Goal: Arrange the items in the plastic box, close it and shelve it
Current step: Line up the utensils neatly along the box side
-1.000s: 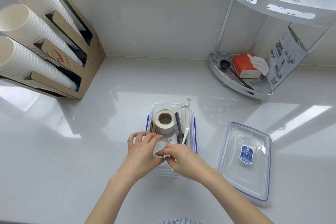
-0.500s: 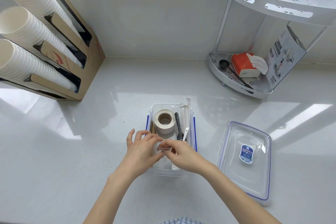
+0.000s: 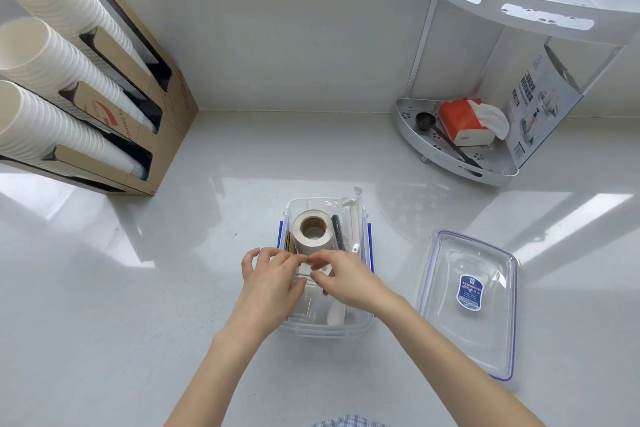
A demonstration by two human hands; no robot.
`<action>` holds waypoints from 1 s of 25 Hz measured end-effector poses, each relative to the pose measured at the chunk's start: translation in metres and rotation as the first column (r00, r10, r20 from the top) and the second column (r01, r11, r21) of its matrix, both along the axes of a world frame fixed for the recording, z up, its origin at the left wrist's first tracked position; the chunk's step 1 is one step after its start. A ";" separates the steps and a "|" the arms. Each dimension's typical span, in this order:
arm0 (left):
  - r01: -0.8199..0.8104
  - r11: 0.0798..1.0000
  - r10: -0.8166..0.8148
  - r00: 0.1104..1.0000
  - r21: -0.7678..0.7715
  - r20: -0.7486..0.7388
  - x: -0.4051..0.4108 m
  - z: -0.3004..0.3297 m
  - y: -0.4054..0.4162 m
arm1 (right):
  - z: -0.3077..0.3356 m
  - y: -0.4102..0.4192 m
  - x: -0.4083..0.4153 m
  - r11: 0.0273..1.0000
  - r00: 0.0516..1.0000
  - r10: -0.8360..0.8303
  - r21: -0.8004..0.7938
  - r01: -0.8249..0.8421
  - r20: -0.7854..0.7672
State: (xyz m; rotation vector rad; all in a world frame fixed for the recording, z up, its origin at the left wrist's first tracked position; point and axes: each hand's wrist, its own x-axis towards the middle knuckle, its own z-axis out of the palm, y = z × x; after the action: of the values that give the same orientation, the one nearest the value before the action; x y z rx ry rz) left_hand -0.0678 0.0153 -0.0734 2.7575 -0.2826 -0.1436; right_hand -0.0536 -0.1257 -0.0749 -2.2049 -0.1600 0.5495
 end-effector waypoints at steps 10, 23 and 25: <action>-0.003 0.999 0.013 0.962 0.034 -0.272 0.020 -0.001 -0.081 | 0.003 -0.047 -0.001 0.859 0.862 -0.506 0.100 0.501 0.023; -0.601 0.639 0.017 0.635 -0.480 -0.772 0.050 -0.007 -0.095 | -0.007 -0.056 -0.003 0.818 0.831 -0.524 0.161 0.552 -0.186; -0.634 0.619 0.071 0.634 -0.465 -0.770 0.052 -0.010 -0.097 | -0.008 -0.056 -0.004 0.809 0.823 -0.536 0.162 0.564 -0.188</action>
State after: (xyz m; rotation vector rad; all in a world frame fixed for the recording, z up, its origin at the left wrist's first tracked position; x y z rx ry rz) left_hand -0.0163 -0.0814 -0.0832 1.7257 0.4127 -0.7651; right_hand -0.0572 -0.1816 -0.0832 -1.8729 0.4701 0.3264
